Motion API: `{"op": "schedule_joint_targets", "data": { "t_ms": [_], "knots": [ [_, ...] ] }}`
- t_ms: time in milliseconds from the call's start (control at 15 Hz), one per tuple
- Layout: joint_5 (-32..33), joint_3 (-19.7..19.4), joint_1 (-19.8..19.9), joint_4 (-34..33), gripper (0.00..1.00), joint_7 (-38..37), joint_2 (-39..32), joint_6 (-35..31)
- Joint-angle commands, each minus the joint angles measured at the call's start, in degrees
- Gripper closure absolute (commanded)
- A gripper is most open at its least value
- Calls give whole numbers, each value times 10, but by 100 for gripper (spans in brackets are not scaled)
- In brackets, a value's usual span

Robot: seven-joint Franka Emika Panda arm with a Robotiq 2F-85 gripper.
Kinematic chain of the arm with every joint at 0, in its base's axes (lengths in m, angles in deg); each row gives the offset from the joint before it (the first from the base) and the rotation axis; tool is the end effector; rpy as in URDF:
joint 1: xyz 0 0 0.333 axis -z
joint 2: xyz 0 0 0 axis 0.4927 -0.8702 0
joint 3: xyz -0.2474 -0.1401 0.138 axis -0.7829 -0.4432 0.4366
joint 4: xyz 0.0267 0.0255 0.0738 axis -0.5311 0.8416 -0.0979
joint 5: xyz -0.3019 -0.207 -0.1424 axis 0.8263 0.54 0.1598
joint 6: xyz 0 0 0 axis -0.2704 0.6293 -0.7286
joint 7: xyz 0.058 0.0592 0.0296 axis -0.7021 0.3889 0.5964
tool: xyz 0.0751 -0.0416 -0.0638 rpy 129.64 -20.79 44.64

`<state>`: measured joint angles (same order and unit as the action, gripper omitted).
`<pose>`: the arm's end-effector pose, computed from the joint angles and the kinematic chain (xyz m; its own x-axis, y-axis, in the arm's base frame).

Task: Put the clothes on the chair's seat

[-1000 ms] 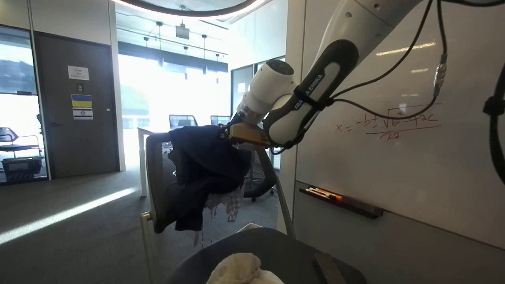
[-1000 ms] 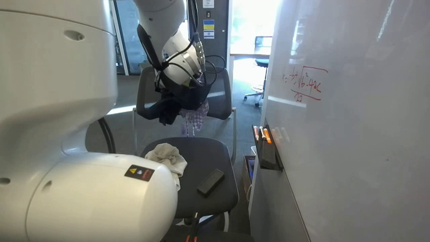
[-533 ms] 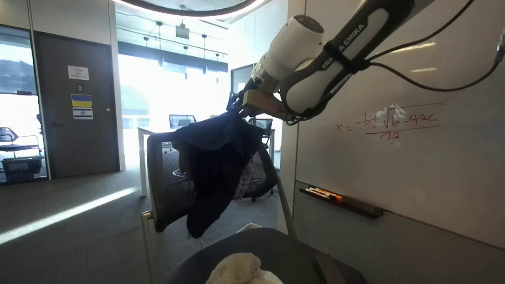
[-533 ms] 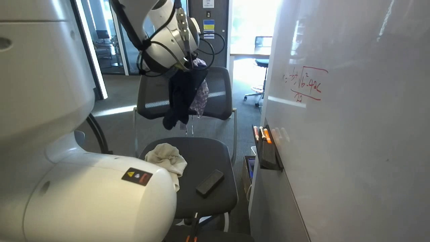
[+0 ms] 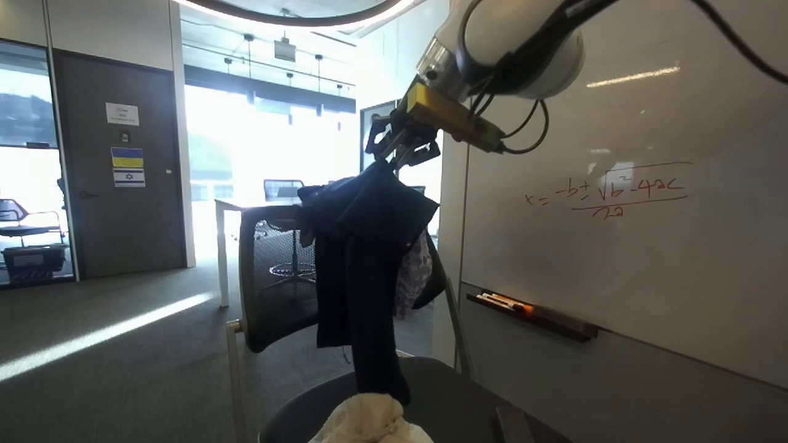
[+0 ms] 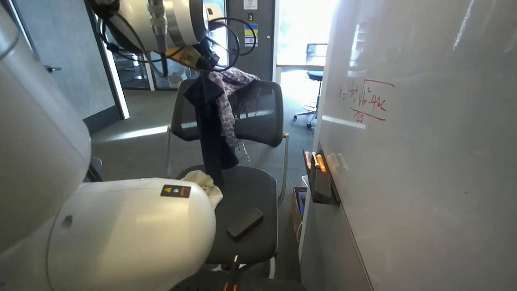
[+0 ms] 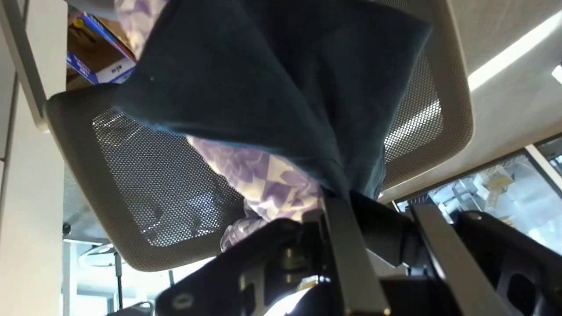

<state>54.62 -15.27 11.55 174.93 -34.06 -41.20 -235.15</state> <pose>0.4648 0.0772 0.5392 0.6983 -0.3238 0.6384 -0.1740 -0.9419 -0.2875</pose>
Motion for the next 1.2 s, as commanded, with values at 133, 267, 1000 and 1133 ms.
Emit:
{"op": "schedule_joint_targets", "data": {
  "t_ms": [133,267,1000,1133],
  "knots": [
    [-74,29,42,-10,98,78,165,258],
    [-123,70,90,-33,98,118,206,342],
    [-266,65,36,-92,98,423,66,410],
    [-262,73,41,-95,98,463,25,404]
  ]
}}
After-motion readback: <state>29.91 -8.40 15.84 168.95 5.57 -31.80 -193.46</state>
